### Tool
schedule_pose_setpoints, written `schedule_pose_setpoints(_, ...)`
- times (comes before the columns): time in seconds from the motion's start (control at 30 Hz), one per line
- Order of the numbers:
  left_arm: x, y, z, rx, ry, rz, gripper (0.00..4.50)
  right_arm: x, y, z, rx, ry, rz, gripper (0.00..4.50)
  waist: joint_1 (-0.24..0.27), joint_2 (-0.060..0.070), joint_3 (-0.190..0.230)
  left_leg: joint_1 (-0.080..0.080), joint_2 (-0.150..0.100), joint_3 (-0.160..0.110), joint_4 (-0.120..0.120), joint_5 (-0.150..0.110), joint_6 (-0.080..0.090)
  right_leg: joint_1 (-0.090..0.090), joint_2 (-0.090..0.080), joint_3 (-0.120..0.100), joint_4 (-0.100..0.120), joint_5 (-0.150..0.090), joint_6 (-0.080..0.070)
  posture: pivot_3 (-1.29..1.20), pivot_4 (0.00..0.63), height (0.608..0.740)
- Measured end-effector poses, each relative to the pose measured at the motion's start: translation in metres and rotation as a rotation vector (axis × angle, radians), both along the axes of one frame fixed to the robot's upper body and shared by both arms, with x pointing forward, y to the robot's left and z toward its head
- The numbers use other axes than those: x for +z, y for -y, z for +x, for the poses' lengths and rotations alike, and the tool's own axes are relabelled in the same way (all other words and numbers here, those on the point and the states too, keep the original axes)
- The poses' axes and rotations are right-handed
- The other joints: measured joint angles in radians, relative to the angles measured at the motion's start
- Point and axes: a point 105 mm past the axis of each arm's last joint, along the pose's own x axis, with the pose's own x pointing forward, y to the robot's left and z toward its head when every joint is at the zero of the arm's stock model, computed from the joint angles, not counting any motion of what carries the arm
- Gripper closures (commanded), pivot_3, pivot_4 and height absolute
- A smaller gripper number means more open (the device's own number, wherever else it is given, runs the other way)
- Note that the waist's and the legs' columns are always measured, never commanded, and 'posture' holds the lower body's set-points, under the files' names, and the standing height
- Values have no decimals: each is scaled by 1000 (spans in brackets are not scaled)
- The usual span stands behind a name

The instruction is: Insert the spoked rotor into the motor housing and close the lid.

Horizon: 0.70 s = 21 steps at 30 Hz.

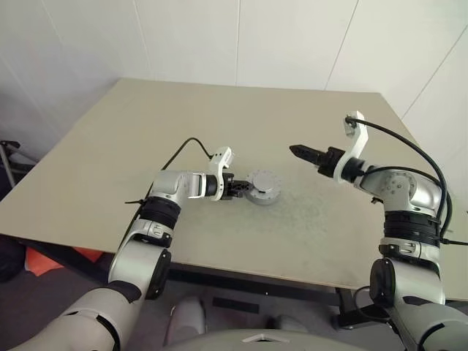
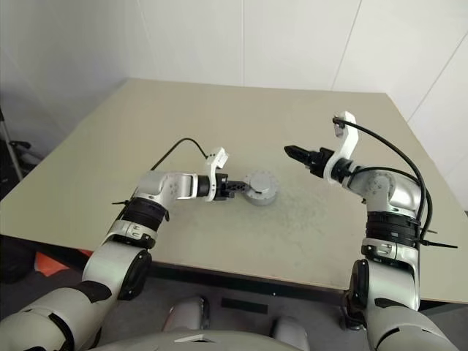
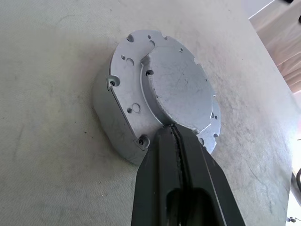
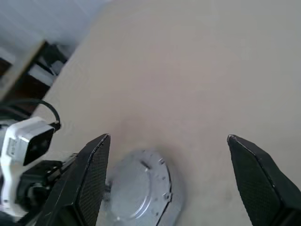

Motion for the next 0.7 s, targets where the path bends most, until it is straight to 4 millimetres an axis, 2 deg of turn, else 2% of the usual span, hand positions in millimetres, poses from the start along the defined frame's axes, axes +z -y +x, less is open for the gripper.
schedule_pose_setpoints(0.07, 0, 0, 0, 0, 2, 0, 4500, -22, -1, -14, 11, -150, 68, 33, 2, 2, -1, 0, 0, 0, 0, 0, 0, 0, 0, 0, 0, 2, -4, 0, 0, 740)
schedule_pose_setpoints(0.13, 0, -1, 0, 2, 3, -1, 4500, -36, -1, -25, 21, -246, 101, 33, 2, 3, -1, 0, 0, 0, -1, 0, 0, 0, 0, 0, 0, 2, -3, 0, 0, 740)
schedule_pose_setpoints(0.2, 0, -2, 0, 6, 3, -4, 4500, -42, -2, -32, 33, -303, 114, 33, 2, 4, -1, 0, 0, 0, -1, 0, -1, -1, 0, 0, 0, -1, 1, 0, 0, 740)
schedule_pose_setpoints(0.4, -2, -3, 0, 17, 9, -8, 4500, -49, -16, -42, 84, -361, 158, 33, 2, 4, -2, 2, 0, 0, -3, 0, -1, -1, 0, 0, 0, -1, 2, 0, 0, 740)
schedule_pose_setpoints(0.7, -4, -13, 6, 48, 27, 21, 4500, -58, -50, -28, 89, -314, 235, 33, -14, 2, -5, 9, 0, -1, -5, 0, -1, -5, 0, -2, -1, -2, 4, 0, 0, 740)
